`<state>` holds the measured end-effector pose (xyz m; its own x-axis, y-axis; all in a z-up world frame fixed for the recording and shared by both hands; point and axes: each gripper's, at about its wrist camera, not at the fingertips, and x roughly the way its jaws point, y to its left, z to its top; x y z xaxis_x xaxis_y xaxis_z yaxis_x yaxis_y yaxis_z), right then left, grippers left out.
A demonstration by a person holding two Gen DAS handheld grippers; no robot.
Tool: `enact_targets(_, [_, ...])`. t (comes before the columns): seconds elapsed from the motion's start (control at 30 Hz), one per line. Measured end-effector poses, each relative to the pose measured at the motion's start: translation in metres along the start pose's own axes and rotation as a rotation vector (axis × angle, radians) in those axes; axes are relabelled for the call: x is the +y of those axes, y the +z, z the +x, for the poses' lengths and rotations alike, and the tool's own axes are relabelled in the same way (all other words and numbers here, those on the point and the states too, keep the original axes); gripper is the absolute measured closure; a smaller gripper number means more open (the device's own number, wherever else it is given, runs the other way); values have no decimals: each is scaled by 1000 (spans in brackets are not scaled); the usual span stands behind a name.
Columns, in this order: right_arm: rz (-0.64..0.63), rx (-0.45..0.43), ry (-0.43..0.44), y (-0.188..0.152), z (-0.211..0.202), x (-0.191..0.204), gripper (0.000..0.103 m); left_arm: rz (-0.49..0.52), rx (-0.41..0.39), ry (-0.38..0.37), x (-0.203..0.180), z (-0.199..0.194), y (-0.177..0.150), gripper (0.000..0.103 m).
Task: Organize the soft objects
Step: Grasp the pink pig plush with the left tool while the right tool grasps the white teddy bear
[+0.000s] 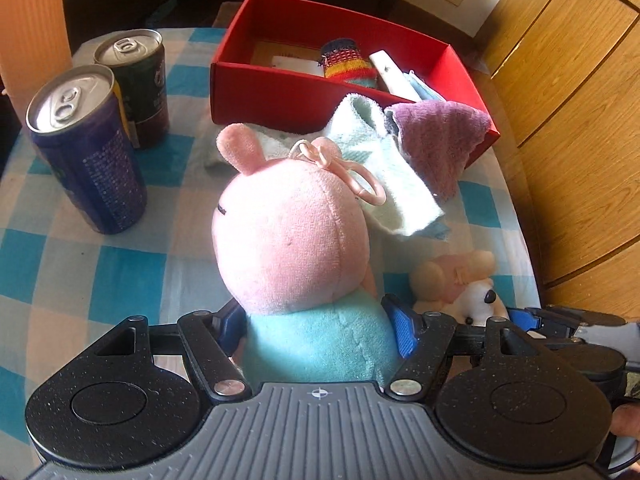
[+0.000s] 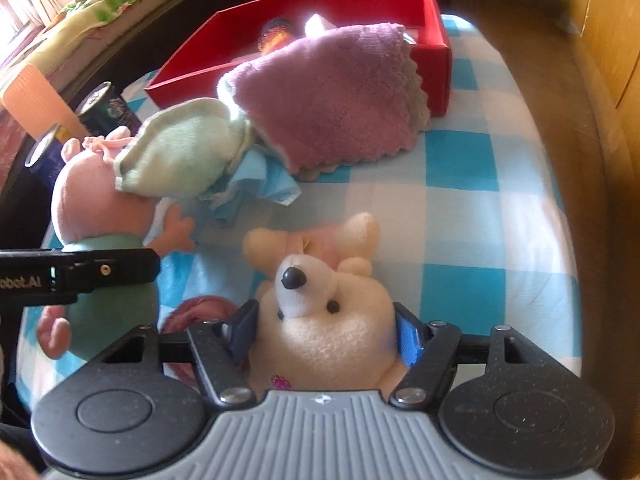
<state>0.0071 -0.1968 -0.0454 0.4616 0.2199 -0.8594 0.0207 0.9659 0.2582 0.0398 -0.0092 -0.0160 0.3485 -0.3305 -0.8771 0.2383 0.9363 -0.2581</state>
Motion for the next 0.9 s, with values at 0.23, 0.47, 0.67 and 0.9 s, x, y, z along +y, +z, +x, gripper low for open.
enact_targets(0.23, [17, -43, 36, 7, -17, 2, 57, 11, -2, 12, -1, -3, -5, 34])
enact_targets(0.47, [29, -67, 50, 10, -25, -1, 57, 3, -17, 0, 2, -10, -7, 34])
enact_targets(0.67, [29, -110, 87, 14, -40, -1, 57, -32, -68, -28, 8, -27, -4, 34])
enact_targets(0.9, [35, -171, 139, 23, -59, 1, 57, -37, -103, -41, 6, -38, 1, 34])
